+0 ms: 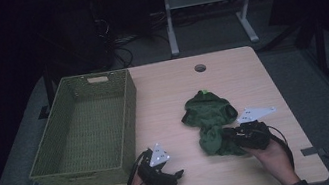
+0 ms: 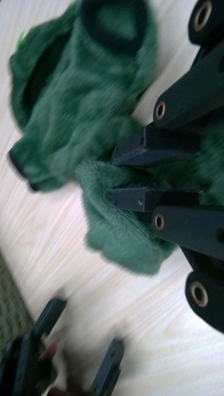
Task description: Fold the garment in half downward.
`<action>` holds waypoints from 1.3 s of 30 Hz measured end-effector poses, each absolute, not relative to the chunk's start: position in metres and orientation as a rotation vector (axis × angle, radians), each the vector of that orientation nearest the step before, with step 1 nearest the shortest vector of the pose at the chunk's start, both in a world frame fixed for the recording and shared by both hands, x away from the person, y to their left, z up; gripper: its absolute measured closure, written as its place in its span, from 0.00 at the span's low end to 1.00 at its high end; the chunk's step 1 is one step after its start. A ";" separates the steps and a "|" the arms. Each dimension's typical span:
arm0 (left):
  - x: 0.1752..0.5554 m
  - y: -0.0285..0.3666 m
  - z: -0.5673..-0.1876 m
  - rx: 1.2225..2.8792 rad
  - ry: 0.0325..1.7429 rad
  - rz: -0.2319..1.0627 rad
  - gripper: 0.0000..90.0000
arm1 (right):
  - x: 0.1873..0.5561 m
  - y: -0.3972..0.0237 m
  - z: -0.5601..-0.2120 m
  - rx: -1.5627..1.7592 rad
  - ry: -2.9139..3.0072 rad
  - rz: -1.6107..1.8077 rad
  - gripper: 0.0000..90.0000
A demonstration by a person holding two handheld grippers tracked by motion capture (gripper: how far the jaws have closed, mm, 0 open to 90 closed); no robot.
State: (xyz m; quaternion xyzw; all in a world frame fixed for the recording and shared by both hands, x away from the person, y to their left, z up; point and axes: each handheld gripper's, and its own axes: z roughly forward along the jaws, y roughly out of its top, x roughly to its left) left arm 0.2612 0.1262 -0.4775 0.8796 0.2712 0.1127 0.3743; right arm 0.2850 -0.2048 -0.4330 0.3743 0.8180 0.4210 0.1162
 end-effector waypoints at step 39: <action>0.261 0.126 -0.477 2.257 0.690 0.288 0.14 | 0.315 -0.185 -0.455 1.085 2.532 1.064 0.87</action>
